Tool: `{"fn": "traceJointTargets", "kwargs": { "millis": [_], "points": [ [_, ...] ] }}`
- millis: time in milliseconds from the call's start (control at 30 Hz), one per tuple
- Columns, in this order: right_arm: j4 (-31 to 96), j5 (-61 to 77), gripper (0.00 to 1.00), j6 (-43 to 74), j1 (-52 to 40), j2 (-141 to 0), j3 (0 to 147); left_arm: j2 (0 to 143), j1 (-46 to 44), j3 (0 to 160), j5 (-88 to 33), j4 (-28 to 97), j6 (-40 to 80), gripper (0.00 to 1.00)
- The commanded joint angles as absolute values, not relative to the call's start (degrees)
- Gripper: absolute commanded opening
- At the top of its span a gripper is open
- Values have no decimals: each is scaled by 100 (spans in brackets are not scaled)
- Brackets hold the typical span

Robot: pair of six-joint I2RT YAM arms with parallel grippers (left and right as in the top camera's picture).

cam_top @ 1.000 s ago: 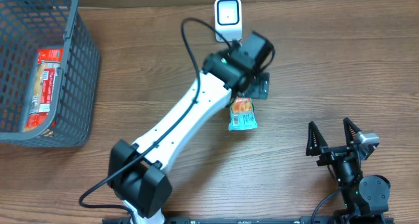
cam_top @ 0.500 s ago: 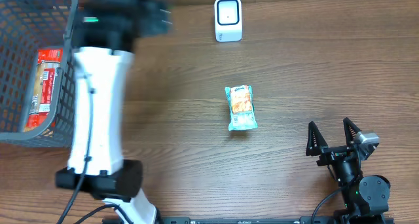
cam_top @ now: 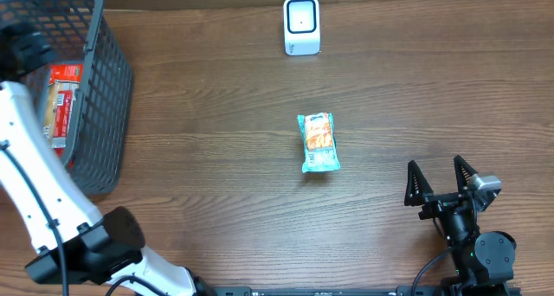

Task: Scan the item barcode
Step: 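Reach the left gripper into the basket and grasp the red spaghetti pack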

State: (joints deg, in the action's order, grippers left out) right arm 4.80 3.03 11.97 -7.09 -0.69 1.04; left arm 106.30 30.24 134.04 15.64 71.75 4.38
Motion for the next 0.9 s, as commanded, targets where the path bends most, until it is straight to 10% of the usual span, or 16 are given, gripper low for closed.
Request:
{"fn": "traceJointTargets", "kwargs": {
  "millis": [0, 867],
  "points": [
    [462, 311, 100, 1203, -668, -19, 45, 10578, 3492, 13133, 744, 6938, -281, 100],
    [462, 311, 100, 1201, -668, -19, 45, 13067, 4066, 11937, 242, 5586, -2475, 100]
  ]
}}
